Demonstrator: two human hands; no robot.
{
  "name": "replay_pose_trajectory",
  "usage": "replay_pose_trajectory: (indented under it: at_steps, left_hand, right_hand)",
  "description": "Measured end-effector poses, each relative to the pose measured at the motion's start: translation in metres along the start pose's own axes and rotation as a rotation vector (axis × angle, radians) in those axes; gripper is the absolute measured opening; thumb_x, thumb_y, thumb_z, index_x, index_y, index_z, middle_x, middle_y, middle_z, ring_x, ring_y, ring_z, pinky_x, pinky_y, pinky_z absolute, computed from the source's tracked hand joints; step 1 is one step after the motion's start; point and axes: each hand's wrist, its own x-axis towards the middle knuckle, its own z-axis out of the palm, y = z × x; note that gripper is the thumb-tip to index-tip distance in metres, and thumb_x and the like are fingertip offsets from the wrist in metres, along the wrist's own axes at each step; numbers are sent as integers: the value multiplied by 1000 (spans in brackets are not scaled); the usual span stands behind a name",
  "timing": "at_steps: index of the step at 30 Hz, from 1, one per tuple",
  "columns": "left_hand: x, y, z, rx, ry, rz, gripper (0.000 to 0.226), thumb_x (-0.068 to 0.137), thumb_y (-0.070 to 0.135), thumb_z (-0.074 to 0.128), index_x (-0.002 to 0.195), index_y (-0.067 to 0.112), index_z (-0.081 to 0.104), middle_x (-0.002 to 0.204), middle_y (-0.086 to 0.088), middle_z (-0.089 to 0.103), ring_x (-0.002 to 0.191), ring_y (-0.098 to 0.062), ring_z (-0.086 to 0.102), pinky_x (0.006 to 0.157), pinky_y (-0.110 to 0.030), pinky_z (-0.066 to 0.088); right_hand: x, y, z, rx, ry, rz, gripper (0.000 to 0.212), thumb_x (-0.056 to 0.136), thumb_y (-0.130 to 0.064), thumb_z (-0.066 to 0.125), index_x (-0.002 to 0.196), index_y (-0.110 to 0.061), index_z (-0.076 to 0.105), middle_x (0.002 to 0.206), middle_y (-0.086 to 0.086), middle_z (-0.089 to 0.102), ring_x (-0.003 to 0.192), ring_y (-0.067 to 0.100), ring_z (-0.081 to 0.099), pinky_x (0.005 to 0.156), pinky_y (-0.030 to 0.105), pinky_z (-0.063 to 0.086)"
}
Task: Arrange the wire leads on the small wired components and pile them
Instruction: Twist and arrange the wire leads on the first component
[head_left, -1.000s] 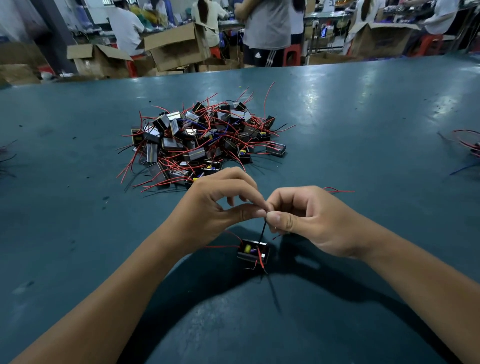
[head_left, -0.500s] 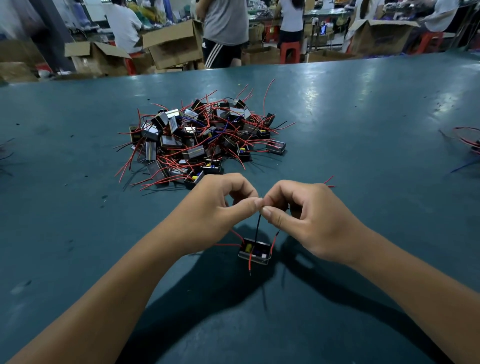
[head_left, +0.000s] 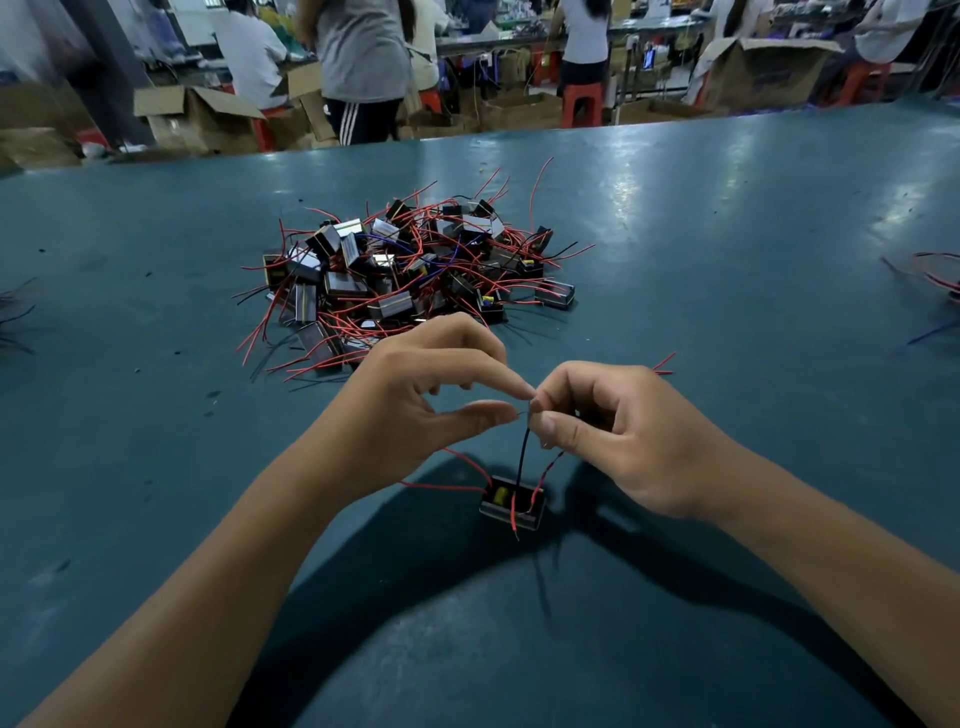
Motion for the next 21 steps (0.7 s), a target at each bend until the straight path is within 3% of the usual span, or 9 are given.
replay_pose_trajectory:
  at_steps: [5,11,15,18,21]
  left_hand:
    - [2,5,2,98,31,89,10,83,19,80,94,18,80,92,1,60,85,-16,59,75,-26,45]
    - [2,6,-3,236,12,176,8,88,21,75,88,15,80,88,1,62,83,-13,49,71,-29,44]
    - [2,7,-3,267,5,195,10,91,22,73,89,13,79,88,1,62,82,-17,51,70,-33,46]
    - [2,10,0,200,-9,130,9,91,19,73,88,10,75,89,1,61,82,-14,54,74,-24,43]
    - [1,14,3,23,-42,-36,11,92,21,70,87,12,73,84,3,60,75,-10,53,69,-15,37]
  right_hand:
    - [1,2,-1,17,-50,-21,8,90,-31,64,88,-23,65,73,-15,63,65,-1,54,65,14,41]
    - [1,3,2,21,-40,-28,6,90,-35,65,88,-29,64,74,-16,63,66,1,55,66,16,43]
    - [0,0,2,-77,12,-60,5,89,-37,64,85,-34,63,71,-18,60,56,10,49,55,27,42]
    - [-1,-4,3,-156,79,-144,10,90,-26,68,84,-32,63,67,-23,58,53,1,49,53,8,33]
    - [-2,-6,4,-185,138,-176,11,89,-13,71,83,-19,66,63,-21,56,55,-4,53,55,3,34]
